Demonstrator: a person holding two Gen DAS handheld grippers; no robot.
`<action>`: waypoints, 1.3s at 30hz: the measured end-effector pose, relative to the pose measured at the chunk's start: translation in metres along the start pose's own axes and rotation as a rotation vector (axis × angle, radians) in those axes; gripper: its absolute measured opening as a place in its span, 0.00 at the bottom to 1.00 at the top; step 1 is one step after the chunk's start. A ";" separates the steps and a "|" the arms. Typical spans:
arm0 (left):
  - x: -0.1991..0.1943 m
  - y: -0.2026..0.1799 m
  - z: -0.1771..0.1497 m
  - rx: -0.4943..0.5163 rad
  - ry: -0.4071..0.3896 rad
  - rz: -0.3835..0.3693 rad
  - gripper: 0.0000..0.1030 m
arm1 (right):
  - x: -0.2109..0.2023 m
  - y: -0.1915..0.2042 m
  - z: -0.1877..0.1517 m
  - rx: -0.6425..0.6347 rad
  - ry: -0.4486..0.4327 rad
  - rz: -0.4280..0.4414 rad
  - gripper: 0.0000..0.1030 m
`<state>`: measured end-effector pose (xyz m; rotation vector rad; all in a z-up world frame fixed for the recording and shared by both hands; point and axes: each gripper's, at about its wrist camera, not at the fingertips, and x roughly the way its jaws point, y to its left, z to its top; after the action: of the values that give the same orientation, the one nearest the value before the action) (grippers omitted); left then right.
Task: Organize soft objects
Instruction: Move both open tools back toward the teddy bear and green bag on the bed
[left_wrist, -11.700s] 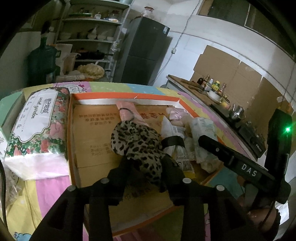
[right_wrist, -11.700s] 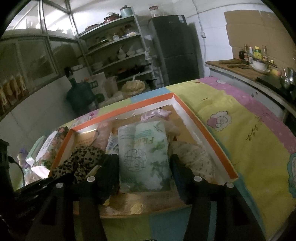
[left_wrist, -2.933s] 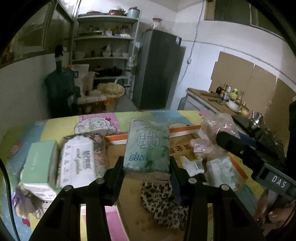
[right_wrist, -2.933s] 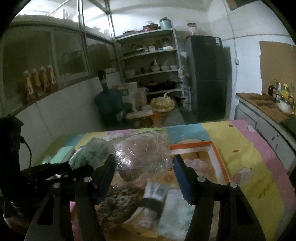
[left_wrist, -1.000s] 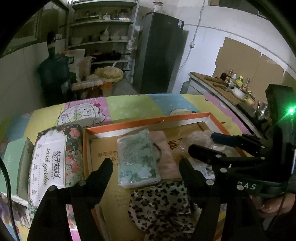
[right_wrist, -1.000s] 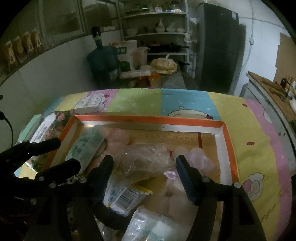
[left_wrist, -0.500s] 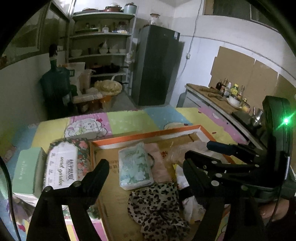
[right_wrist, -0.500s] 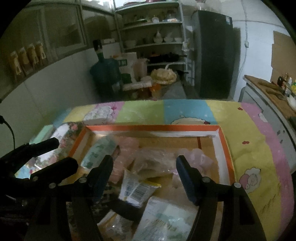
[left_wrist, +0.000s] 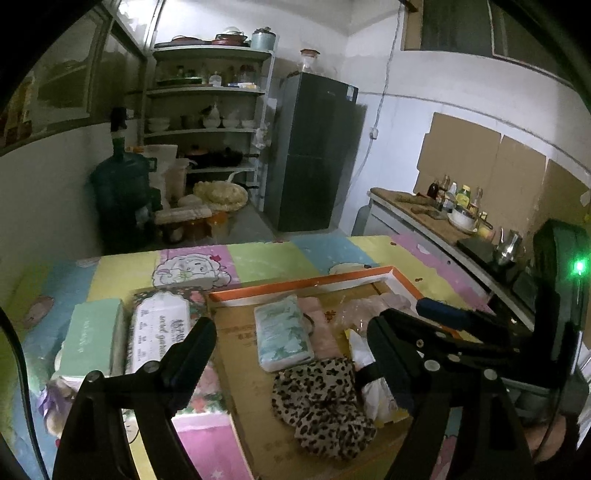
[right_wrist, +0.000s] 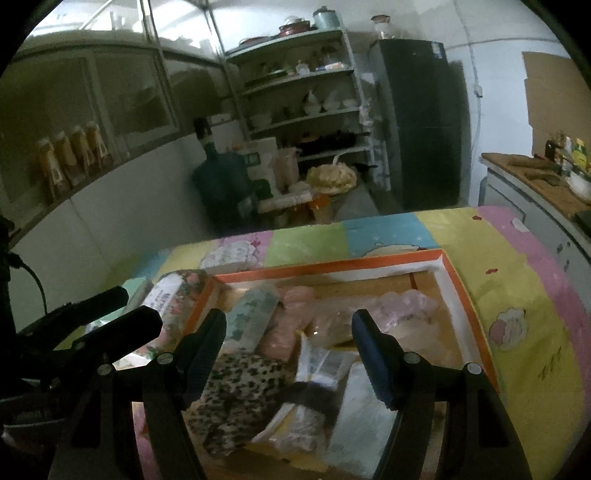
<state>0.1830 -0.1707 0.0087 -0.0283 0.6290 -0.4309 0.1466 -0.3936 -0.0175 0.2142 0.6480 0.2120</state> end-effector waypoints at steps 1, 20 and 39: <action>-0.003 0.001 -0.001 -0.002 -0.005 0.003 0.81 | -0.002 0.002 -0.002 0.009 -0.007 0.004 0.70; -0.057 0.034 -0.021 -0.034 -0.087 0.052 0.81 | -0.037 0.044 -0.041 0.114 -0.123 -0.060 0.70; -0.092 0.125 -0.057 -0.136 -0.088 0.226 0.81 | -0.008 0.115 -0.055 0.046 -0.055 0.036 0.70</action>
<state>0.1317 -0.0141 -0.0050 -0.1039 0.5665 -0.1675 0.0921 -0.2782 -0.0256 0.2755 0.5950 0.2251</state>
